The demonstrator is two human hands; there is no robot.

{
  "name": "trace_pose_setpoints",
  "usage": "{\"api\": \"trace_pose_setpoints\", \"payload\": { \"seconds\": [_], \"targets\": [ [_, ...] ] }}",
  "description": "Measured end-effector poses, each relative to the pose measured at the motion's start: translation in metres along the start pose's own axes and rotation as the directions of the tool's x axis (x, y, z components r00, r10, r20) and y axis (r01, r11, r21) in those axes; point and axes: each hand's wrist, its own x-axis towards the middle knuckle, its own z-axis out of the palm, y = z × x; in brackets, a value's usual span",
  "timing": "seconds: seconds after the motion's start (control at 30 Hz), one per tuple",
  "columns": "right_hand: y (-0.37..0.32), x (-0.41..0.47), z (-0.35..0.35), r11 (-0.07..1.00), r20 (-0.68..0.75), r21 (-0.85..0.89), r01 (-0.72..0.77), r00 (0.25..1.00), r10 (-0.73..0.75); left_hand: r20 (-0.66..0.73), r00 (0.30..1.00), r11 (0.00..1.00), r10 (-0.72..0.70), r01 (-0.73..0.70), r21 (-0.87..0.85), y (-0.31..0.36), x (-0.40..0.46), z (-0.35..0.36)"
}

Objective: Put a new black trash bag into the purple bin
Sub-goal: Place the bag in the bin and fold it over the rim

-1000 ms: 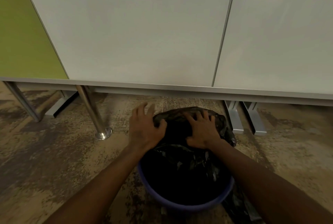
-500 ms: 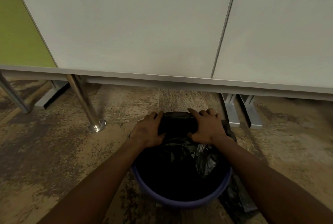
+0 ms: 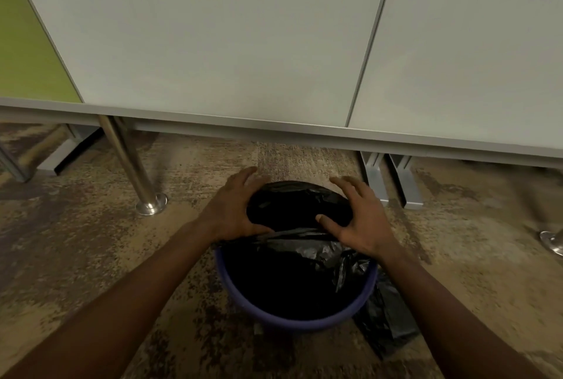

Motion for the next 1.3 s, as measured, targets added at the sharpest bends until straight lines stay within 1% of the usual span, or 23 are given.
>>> {"api": "trace_pose_setpoints", "payload": {
  "seconds": [0.03, 0.07, 0.1, 0.17, 0.23, 0.3, 0.37, 0.43, 0.47, 0.57, 0.67, 0.73, 0.8, 0.87, 0.9, 1.03, 1.13, 1.2, 1.27, 1.3],
  "targets": [
    [-0.004, -0.005, -0.003, 0.998, -0.032, -0.013, 0.067, 0.997, -0.067, -0.035, 0.998, 0.998, 0.059, -0.059, 0.001, 0.005, -0.007, -0.003],
    [-0.008, -0.009, -0.006, 0.993, -0.002, -0.039, 0.113, 0.994, -0.113, -0.021, 0.994, 0.994, 0.109, -0.109, 0.012, 0.010, -0.012, -0.006],
    [-0.011, -0.013, -0.010, 0.987, 0.072, -0.085, 0.140, 0.988, -0.134, 0.032, 0.988, 0.988, 0.151, -0.152, 0.011, 0.016, -0.018, -0.007],
    [-0.014, -0.021, -0.018, 0.968, 0.222, -0.185, 0.167, 0.967, -0.125, 0.154, 0.967, 0.979, 0.202, -0.200, -0.027, 0.024, -0.031, -0.007],
    [-0.015, -0.027, -0.029, 0.966, 0.254, -0.199, 0.166, 0.961, -0.113, 0.193, 0.958, 0.977, 0.213, -0.206, -0.055, 0.028, -0.042, -0.008],
    [-0.019, -0.033, -0.041, 0.979, 0.247, -0.149, 0.139, 0.964, -0.099, 0.165, 0.961, 0.975, 0.221, -0.216, -0.048, 0.027, -0.051, -0.009],
    [-0.023, -0.043, -0.053, 0.988, 0.289, -0.091, 0.121, 0.953, -0.089, 0.121, 0.968, 0.974, 0.222, -0.214, -0.073, 0.028, -0.061, -0.008],
    [-0.026, -0.057, -0.060, 0.993, 0.325, -0.073, 0.088, 0.944, -0.060, 0.086, 0.967, 0.966, 0.238, -0.227, -0.121, 0.030, -0.072, -0.005],
    [-0.027, -0.066, -0.061, 0.995, 0.309, -0.077, 0.059, 0.950, -0.033, 0.082, 0.967, 0.964, 0.243, -0.231, -0.134, 0.031, -0.077, -0.004],
    [-0.027, -0.099, -0.052, 0.998, 0.178, -0.054, -0.029, 0.983, 0.039, 0.082, 0.967, 0.964, 0.242, -0.229, -0.135, 0.032, -0.091, 0.001],
    [-0.029, -0.131, -0.036, 0.998, 0.056, 0.004, -0.061, 0.997, 0.060, 0.032, 0.959, 0.954, 0.281, -0.275, -0.120, 0.033, -0.105, 0.003],
    [-0.025, -0.144, -0.028, 0.997, -0.048, 0.034, -0.075, 0.996, 0.077, 0.031, 0.945, 0.943, 0.325, -0.322, -0.088, 0.036, -0.110, 0.004],
    [-0.021, -0.150, -0.023, 0.980, -0.132, 0.138, -0.141, 0.978, 0.159, 0.059, 0.934, 0.935, 0.351, -0.346, -0.080, 0.037, -0.115, 0.007],
    [-0.020, -0.152, -0.019, 0.933, -0.143, 0.275, -0.230, 0.950, 0.277, 0.080, 0.932, 0.934, 0.354, -0.347, -0.081, 0.037, -0.120, 0.010],
    [-0.021, -0.154, -0.017, 0.913, -0.140, 0.318, -0.258, 0.939, 0.314, 0.082, 0.931, 0.934, 0.355, -0.349, -0.079, 0.038, -0.122, 0.011],
    [-0.021, -0.161, -0.013, 0.861, -0.140, 0.407, -0.304, 0.911, 0.388, 0.087, 0.932, 0.934, 0.352, -0.344, -0.096, 0.038, -0.127, 0.012],
    [-0.025, -0.167, -0.008, 0.829, -0.126, 0.431, -0.357, 0.886, 0.447, 0.114, 0.938, 0.944, 0.329, -0.321, -0.082, 0.035, -0.128, 0.012],
    [-0.031, -0.171, -0.004, 0.768, -0.105, 0.505, -0.394, 0.855, 0.508, 0.124, 0.938, 0.946, 0.323, -0.315, -0.078, 0.035, -0.131, 0.015],
    [-0.034, -0.174, -0.003, 0.697, -0.078, 0.577, -0.426, 0.821, 0.566, 0.106, 0.939, 0.944, 0.327, -0.319, -0.087, 0.037, -0.133, 0.018],
    [-0.035, -0.176, -0.002, 0.679, -0.065, 0.590, -0.437, 0.812, 0.580, 0.094, 0.939, 0.942, 0.330, -0.321, -0.096, 0.038, -0.133, 0.020]
  ]
}}
